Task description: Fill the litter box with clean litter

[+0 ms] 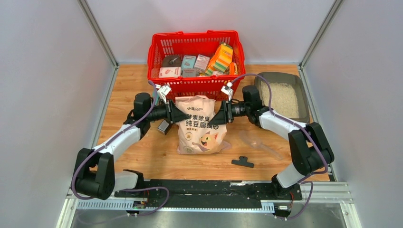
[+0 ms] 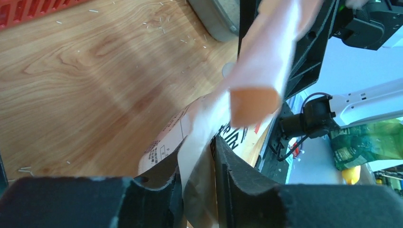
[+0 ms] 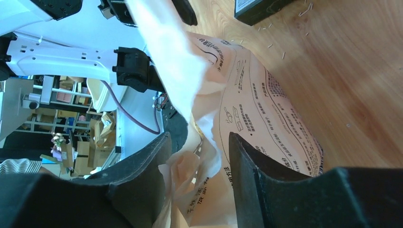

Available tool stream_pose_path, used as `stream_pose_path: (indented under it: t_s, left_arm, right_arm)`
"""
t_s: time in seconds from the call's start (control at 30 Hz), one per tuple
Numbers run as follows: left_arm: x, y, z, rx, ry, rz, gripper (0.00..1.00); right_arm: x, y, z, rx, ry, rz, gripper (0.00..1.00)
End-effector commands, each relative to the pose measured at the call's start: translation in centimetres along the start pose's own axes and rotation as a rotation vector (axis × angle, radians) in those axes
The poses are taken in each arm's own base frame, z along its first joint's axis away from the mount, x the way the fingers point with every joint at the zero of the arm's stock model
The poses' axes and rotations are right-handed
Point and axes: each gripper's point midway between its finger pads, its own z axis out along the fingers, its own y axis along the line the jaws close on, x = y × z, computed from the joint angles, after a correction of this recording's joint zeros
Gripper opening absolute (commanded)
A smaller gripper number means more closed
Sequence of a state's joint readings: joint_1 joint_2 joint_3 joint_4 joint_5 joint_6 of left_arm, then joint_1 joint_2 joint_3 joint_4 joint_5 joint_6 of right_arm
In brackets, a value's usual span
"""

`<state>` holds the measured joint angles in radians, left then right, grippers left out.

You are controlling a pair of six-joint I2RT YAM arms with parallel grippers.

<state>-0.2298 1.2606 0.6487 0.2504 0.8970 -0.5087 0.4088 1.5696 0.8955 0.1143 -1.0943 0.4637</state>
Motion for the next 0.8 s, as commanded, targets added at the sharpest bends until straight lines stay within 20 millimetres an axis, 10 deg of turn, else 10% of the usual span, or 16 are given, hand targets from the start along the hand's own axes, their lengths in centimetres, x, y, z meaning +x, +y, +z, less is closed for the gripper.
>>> stream_pose_path:
  t_s: [0.0,0.4,0.77]
  left_arm:
    - [-1.1,-0.9,0.2,0.038,-0.005,0.015,0.27]
    - [-2.1,0.5,-0.9,-0.005,-0.031,-0.060,0.03]
    - [-0.3,-0.2,-1.4,0.033,0.063,-0.199,0.00]
  right_arm:
    - [-1.9,0.8,0.3,-0.012,-0.077,-0.093,0.51]
    - [0.1,0.2,0.4,0.064,-0.066,-0.061,0.39]
    - [-1.2,3.5,0.6,-0.095,-0.015,-0.017,0.00]
